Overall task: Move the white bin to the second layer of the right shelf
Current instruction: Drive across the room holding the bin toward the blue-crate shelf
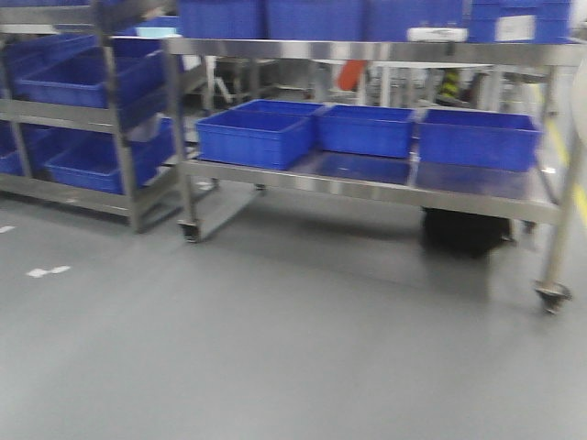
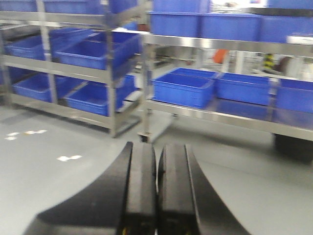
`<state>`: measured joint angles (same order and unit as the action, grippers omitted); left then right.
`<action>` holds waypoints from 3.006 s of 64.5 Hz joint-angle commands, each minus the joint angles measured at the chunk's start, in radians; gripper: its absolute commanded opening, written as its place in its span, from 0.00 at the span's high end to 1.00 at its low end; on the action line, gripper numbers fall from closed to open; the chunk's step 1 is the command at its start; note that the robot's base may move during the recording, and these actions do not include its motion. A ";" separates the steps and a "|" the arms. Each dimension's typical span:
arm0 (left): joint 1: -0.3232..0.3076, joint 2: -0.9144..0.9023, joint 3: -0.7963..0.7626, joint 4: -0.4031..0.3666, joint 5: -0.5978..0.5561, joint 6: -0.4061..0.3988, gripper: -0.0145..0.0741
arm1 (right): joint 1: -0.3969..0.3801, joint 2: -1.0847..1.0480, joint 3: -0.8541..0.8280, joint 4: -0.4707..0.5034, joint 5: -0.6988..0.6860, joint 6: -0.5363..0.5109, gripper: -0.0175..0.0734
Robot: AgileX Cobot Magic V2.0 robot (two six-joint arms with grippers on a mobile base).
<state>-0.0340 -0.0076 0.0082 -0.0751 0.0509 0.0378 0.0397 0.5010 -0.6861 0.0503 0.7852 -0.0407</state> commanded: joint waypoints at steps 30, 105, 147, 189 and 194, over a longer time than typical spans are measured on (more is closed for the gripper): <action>-0.001 -0.019 0.027 -0.010 -0.082 -0.004 0.74 | -0.005 0.001 -0.028 0.009 -0.088 -0.004 0.75; -0.001 -0.019 0.027 -0.010 -0.082 -0.004 0.74 | -0.005 0.001 -0.028 0.009 -0.088 -0.004 0.75; -0.001 -0.019 0.027 -0.010 -0.082 -0.004 0.74 | -0.005 0.001 -0.028 0.009 -0.089 -0.004 0.75; -0.001 -0.019 0.027 -0.010 -0.082 -0.004 0.74 | -0.005 0.001 -0.028 0.009 -0.088 -0.004 0.75; -0.001 -0.019 0.027 -0.010 -0.082 -0.004 0.74 | -0.005 0.001 -0.028 0.009 -0.088 -0.004 0.75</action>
<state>-0.0324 -0.0076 0.0082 -0.0751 0.0509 0.0378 0.0397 0.5010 -0.6857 0.0503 0.7852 -0.0407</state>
